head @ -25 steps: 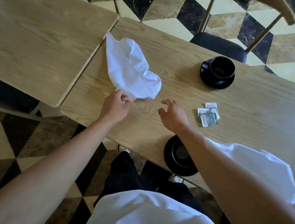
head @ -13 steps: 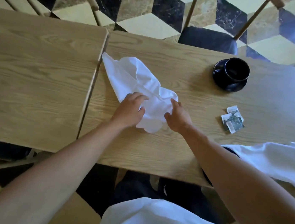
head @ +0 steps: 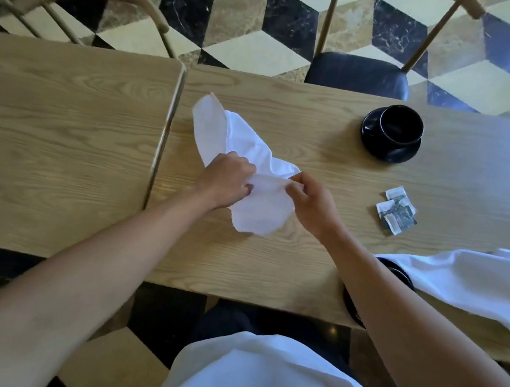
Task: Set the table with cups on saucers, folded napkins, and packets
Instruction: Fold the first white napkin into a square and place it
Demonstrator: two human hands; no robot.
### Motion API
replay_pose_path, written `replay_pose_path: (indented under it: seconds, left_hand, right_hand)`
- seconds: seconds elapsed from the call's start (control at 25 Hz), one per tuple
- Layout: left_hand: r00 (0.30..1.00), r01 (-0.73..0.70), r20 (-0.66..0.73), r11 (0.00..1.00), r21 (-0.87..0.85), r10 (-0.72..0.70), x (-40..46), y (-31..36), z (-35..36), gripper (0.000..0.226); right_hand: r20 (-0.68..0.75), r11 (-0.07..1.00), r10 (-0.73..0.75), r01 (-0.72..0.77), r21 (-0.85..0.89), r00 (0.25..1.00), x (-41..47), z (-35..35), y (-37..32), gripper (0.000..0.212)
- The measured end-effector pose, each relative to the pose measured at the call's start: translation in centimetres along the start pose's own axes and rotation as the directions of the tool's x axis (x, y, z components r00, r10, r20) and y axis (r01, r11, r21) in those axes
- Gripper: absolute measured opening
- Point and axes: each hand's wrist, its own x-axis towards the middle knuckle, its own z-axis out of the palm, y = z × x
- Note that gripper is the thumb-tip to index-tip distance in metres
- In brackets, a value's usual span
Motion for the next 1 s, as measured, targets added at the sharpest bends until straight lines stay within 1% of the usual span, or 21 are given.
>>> replay_pose_path:
  seconds: [0.04,0.12,0.16,0.24,0.36,0.48,0.56,0.64,0.68,0.76,0.88,0.92,1.0]
  left_hand:
    - [0.999,0.019,-0.033,0.999,0.033,-0.018,-0.3,-0.2,-0.9,0.02]
    - [0.993,0.063,-0.101,0.995,0.074,-0.055,-1.1,-0.6,-2.5,0.02]
    - [0.988,0.092,-0.131,0.992,0.083,-0.081,-1.7,-0.7,-3.2,0.02]
    - [0.977,0.154,-0.166,0.981,0.118,-0.133,-3.1,-1.3,-4.4,0.019]
    - [0.951,0.23,-0.239,0.965,0.129,-0.195,-6.2,-2.5,-5.4,0.014]
    - [0.94,0.27,-0.238,0.959,0.083,-0.244,-9.0,-4.2,-5.8,0.014]
    - [0.942,0.221,-0.252,0.975,-0.029,-0.221,-10.7,-5.9,-5.7,0.01]
    - [0.924,0.196,-0.289,0.959,-0.202,-0.25,-12.0,-7.8,-5.6,0.008]
    - [0.902,0.214,-0.302,0.927,-0.307,-0.308,-12.4,-8.7,-5.7,0.01]
    - [0.844,0.242,-0.297,0.81,-0.534,-0.447,-13.0,-10.6,-6.3,0.01]
    - [0.8,0.14,-0.286,0.628,-0.766,-0.528,-13.0,-13.2,-7.7,0.009]
    - [0.776,0.093,-0.28,0.542,-0.835,-0.565,-13.1,-13.8,-8.1,0.008]
    - [0.723,0.014,-0.239,0.359,-0.933,-0.648,-12.5,-14.9,-9.2,0.021]
  right_hand:
    - [-0.024,0.994,0.024,-0.022,0.105,0.999,0.0,-0.9,-0.4,0.017]
    - [-0.059,0.945,0.07,-0.047,0.323,0.996,0.0,-2.7,-1.2,0.029]
    - [-0.068,0.92,0.066,-0.035,0.39,0.995,-0.1,-3.6,-1.6,0.032]
    - [-0.083,0.898,0.022,0.017,0.44,0.996,-0.2,-5.2,-2.8,0.041]
    - [-0.116,0.88,-0.081,0.125,0.458,0.99,-0.2,-7.2,-4.8,0.055]
    - [-0.192,0.884,-0.166,0.232,0.407,0.967,-0.3,-9.1,-7.0,0.054]
    - [-0.256,0.907,-0.212,0.287,0.307,0.943,-0.4,-9.8,-8.8,0.048]
    - [-0.321,0.923,-0.249,0.324,0.206,0.914,-0.4,-10.0,-10.5,0.045]
    - [-0.356,0.924,-0.258,0.338,0.181,0.898,-0.4,-10.0,-11.2,0.044]
    - [-0.424,0.929,-0.261,0.344,0.133,0.867,-0.3,-9.5,-12.2,0.046]
    - [-0.488,0.94,-0.279,0.339,0.036,0.827,-0.3,-8.6,-13.1,0.043]
    - [-0.509,0.944,-0.274,0.33,0.02,0.816,-0.4,-8.3,-13.2,0.042]
    - [-0.551,0.952,-0.249,0.307,0.014,0.797,-0.2,-8.0,-13.3,0.042]
